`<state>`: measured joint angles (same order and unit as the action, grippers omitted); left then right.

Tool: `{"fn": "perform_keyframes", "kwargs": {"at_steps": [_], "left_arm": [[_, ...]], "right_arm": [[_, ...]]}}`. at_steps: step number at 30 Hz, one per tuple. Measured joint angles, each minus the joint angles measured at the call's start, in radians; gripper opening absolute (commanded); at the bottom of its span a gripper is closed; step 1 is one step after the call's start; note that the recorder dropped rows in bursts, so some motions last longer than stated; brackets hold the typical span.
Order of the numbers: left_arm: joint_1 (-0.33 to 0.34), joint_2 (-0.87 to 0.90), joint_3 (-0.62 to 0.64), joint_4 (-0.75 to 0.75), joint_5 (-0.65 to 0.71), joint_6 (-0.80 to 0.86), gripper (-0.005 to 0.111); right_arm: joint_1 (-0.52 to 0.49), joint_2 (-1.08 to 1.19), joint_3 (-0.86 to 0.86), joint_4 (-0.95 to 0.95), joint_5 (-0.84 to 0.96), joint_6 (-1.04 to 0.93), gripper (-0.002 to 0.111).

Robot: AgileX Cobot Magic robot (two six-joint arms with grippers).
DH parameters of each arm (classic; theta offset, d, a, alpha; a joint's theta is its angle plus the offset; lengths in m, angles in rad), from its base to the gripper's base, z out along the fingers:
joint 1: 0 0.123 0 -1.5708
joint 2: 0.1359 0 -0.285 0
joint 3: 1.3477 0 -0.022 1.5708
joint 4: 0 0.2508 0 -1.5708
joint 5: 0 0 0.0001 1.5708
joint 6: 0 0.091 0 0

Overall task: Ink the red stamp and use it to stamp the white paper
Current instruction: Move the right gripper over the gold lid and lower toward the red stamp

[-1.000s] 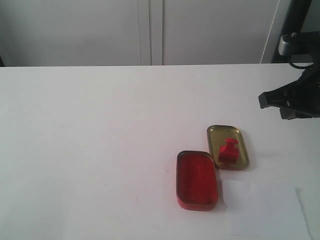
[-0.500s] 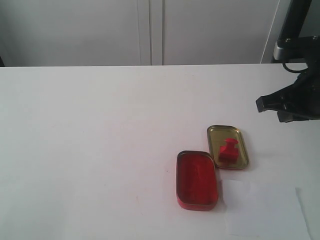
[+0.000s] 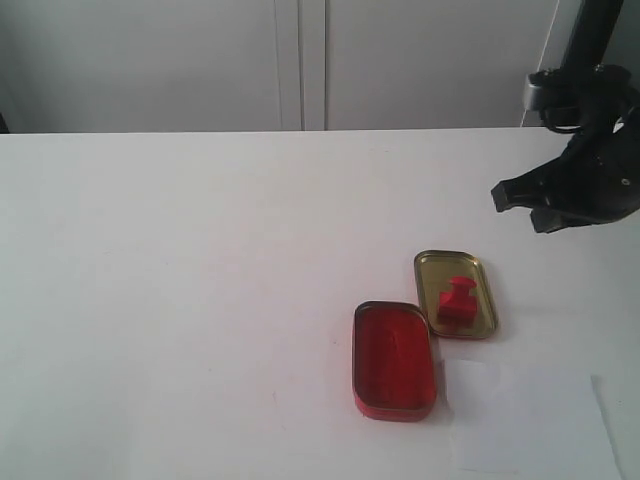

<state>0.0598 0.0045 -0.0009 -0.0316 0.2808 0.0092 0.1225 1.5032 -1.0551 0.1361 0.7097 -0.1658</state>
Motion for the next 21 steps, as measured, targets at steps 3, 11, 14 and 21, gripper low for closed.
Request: {"fn": "perform_keyframes", "kwargs": {"at_steps": [3, 11, 14, 21], "left_arm": [[0.0, 0.0, 0.0, 0.0, 0.0, 0.0, 0.0], [0.0, 0.0, 0.0, 0.0, 0.0, 0.0, 0.0], [0.0, 0.0, 0.0, 0.0, 0.0, 0.0, 0.0], [0.0, 0.0, 0.0, 0.0, 0.0, 0.0, 0.0]], "right_arm": [[0.023, 0.028, -0.015, 0.0, 0.002, -0.021, 0.0], [0.08, 0.099, -0.048, 0.004, 0.009, -0.076, 0.0], [0.085, 0.125, -0.048, 0.004, 0.011, -0.13, 0.0], [0.087, 0.179, -0.106, 0.004, 0.047, -0.265, 0.0]]}}
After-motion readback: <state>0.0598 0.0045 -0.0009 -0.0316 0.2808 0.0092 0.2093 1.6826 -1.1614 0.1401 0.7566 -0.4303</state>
